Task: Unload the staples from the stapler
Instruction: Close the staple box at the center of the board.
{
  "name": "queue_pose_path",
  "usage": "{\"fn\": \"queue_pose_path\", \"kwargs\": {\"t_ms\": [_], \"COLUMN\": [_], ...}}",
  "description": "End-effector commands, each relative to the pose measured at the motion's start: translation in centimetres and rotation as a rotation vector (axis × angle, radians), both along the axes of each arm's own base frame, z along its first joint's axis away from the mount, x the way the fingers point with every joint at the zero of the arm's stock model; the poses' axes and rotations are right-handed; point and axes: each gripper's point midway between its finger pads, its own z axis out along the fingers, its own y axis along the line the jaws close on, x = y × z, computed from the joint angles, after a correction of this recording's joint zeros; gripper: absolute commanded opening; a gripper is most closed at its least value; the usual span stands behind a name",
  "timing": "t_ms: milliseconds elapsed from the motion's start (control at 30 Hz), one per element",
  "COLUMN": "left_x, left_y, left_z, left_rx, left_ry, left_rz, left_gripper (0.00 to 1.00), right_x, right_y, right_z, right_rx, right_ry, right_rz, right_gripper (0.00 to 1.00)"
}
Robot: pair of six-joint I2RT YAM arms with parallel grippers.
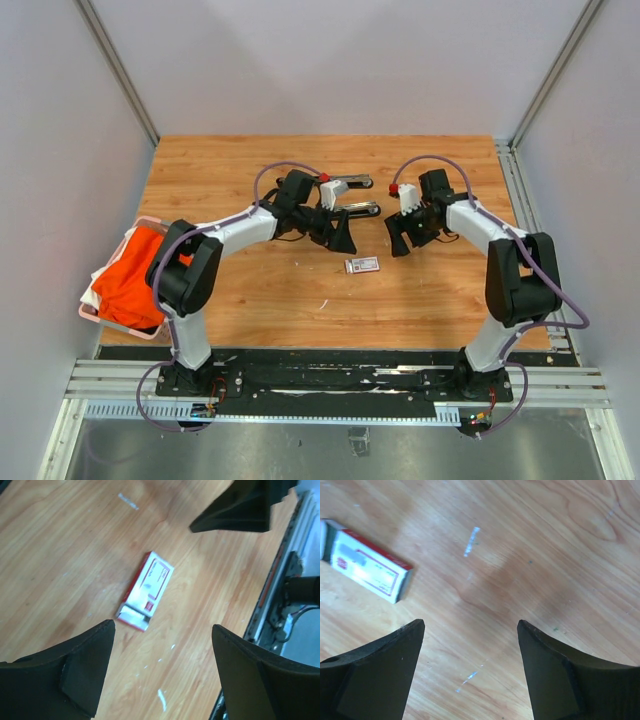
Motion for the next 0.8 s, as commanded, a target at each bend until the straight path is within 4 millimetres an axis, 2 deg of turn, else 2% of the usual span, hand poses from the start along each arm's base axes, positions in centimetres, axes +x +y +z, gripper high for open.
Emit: {"fn": "queue_pose_path", "kwargs": {"t_ms": [0,100,200,267,333,533,633,767], "left_x": [-0.6,-1.1,-0.9,-0.7,-0.8,-1.0,-0.5,-0.8], "left_y": [3.4,3.1,2.5,2.1,1.7,0.8,0.9,1.3], "left_z": [-2.3,-3.4,-4.2,-4.5,-4.9,-6.4,-7.2,-7.8], "left_rx": [0.123,0.110,0.104,0.101,0.103,0.119,0.168,0.202], "left_ry": [-0.073,-0.043,-0.030,-0.033,-0.037,-0.020,-0.027,-0.007], "left_rz": [-0.054,-0.093,-0.110,-0.122,-0.143,-0.178,-0.140,-0.113], "left_gripper": [0.83,0.82,0.82,0.82,0.82,0.74,0.66,0.62], "right_x": [-1.0,-1.0,-0.7,-0.2,0.1,0.0,-0.2,-0.7], "right_y": [1.7,1.9,1.6,0.9,0.4,0.3,0.1,0.7], "right_z": [2.4,3.2,4.6,5.9,8.0,12.3,13.2,12.5], "right_rx": [0.102,0.117,0.100,0.063,0.042,0.035,0.029,0.045], "right_ry": [-0.061,-0.117,-0.214,-0.302,-0.410,-0.614,-0.651,-0.644], "right_rz": [0.102,0.129,0.163,0.172,0.175,0.227,0.234,0.288], "right_gripper": [0.77,0.78,0.78,0.78,0.78,0.78,0.78,0.79]}}
